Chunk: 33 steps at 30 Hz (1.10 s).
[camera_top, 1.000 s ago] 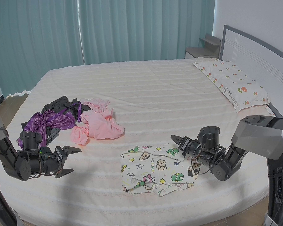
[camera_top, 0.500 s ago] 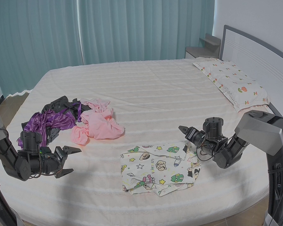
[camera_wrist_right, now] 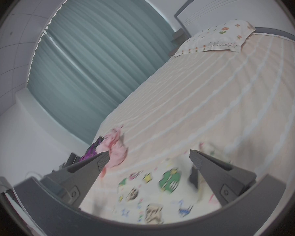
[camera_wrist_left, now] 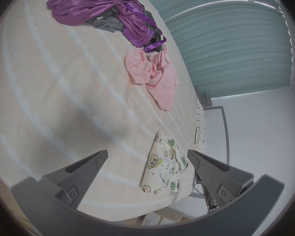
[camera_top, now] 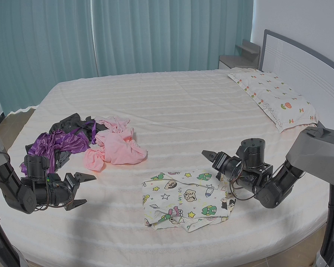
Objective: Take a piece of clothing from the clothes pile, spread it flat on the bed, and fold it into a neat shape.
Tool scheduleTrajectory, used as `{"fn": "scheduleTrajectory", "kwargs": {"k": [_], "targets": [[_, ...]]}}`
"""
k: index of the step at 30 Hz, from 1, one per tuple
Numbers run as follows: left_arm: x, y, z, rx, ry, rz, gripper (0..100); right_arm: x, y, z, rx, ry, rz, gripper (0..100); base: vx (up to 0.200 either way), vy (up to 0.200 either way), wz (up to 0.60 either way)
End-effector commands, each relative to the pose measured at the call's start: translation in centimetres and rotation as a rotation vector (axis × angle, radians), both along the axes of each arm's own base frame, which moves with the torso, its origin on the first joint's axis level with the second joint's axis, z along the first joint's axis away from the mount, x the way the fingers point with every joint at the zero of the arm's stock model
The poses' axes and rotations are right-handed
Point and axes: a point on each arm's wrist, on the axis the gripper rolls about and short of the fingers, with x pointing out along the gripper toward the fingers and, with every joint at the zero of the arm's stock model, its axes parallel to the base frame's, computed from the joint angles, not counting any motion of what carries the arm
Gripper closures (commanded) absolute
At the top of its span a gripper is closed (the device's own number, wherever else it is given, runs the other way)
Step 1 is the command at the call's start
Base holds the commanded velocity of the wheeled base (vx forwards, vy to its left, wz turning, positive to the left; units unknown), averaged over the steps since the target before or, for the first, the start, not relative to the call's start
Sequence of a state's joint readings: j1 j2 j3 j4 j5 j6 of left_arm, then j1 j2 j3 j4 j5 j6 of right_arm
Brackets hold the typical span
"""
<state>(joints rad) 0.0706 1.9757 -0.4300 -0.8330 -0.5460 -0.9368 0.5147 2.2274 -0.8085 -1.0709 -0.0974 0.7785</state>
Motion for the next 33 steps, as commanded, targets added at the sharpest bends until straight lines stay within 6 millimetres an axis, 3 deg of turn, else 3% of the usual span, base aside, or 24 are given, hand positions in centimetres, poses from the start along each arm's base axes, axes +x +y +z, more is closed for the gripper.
{"fn": "scheduleTrajectory", "kwargs": {"k": [1, 9, 18, 33], "targets": [[0.0, 0.0, -0.1, -0.001, 0.002, 0.0, 0, -3.4, 2.8, -2.1, -0.044, 0.074, 0.104, 0, 0.0, 0.0, 0.0], [0.0, 0.0, -0.1, -0.001, 0.004, 0.0, 0, -3.4, 3.8, -7.0, -0.114, 0.167, 0.121, 0, 0.0, 0.0, 0.0], [0.0, 0.0, -0.2, 0.001, 0.005, -0.001, 0, -2.0, 4.3, -6.9, -0.12, 0.174, 0.11, 0, 0.0, 0.0, 0.0], [0.0, -0.8, -0.8, 0.058, 0.019, 0.001, 0, 5.5, 0.9, -4.1, -0.041, 0.036, -0.083, 0, 0.0, 0.0, 0.0]]}}
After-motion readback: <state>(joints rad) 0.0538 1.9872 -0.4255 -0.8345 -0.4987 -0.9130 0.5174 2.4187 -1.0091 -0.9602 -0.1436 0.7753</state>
